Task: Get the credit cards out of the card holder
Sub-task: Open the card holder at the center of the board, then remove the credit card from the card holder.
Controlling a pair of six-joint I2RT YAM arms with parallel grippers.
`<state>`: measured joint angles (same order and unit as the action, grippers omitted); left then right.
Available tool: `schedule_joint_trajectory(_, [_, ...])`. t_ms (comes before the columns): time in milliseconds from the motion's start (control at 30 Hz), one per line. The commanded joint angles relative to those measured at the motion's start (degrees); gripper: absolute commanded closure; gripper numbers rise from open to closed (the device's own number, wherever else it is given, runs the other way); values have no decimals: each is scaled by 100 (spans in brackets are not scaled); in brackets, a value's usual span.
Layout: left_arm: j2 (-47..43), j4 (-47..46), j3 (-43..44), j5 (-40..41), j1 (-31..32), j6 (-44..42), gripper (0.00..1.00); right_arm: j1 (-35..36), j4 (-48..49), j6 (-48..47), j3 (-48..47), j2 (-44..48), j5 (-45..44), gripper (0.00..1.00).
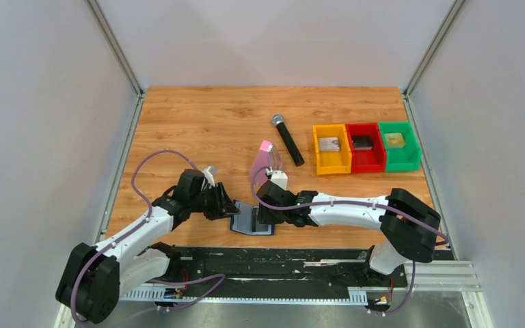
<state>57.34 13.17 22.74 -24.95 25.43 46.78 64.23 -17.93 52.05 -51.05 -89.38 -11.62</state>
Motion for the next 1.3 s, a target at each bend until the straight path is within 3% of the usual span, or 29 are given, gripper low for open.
schedule_joint_trajectory(0, [-88,386,549,-37,23,-159,54,-31,343,-55,-26,-38,5,71])
schedule_joint_trajectory(133, [-224,950,1007,222,23,-347,51,-39,441,-31,82,-26,-42,72])
schedule_joint_trajectory(233, [-318,862,1056,57,23,-235,52,-42,483,1,132,-56,-23,73])
schedule_joint_trajectory(500, [-286,-350,708,-705,132,387,63,-59,602,59,290,29,-87,75])
schedule_joint_trajectory(900, [1099,-2252,-139,-851,234,573,63,-96,675,203,616,145,-97,78])
schedule_joint_trajectory(1100, [1606,-2689,-226,-855,267,627,60,-94,694,272,714,130,-77,78])
schedule_joint_trajectory(1267, [1769,-2438,-173,-470,337,429,60,-103,692,321,745,148,-93,79])
